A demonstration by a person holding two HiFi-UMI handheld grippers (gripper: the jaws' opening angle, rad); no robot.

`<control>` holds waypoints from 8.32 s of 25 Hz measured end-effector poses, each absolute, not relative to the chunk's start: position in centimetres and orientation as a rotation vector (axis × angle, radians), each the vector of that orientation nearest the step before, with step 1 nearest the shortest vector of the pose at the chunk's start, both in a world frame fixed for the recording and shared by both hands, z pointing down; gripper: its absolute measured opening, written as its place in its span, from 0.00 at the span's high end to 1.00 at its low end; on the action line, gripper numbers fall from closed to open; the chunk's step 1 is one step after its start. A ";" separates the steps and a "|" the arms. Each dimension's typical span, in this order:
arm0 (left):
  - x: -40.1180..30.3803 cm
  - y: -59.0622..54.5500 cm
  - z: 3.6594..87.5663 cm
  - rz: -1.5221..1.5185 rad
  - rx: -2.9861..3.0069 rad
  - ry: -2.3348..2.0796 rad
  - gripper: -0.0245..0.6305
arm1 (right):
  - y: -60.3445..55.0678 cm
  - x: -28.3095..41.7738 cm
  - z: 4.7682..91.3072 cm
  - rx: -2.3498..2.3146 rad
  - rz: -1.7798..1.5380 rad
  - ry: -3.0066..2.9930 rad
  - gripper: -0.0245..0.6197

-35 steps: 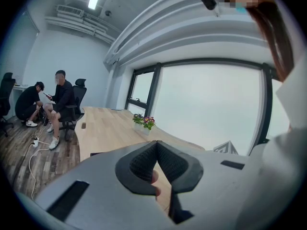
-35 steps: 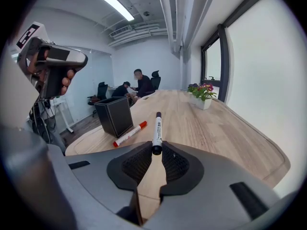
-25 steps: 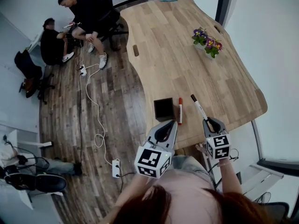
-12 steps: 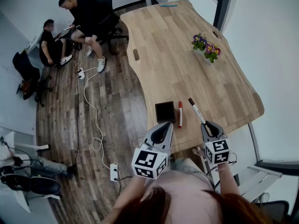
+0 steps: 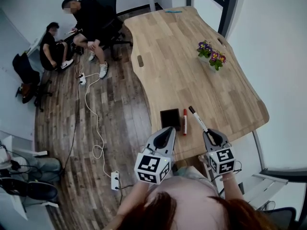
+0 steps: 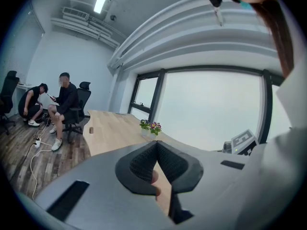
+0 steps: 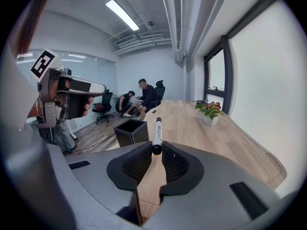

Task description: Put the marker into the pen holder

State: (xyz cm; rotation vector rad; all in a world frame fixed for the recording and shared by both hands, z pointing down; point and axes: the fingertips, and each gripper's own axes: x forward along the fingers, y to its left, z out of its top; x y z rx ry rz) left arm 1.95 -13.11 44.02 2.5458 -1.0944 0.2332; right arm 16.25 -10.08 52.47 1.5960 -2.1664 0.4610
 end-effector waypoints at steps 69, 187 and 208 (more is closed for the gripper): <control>-6.8 -13.8 45.3 0.220 2.388 -1.332 0.96 | -13.9 7.1 51.1 1.316 0.441 -2.375 0.87; -5.2 -14.6 47.2 0.281 2.460 -1.112 0.96 | -12.7 8.6 59.0 1.564 0.519 -2.068 0.87; -3.7 -15.3 49.0 0.351 2.466 -1.018 0.96 | -12.0 8.5 65.1 1.563 0.667 -1.956 0.87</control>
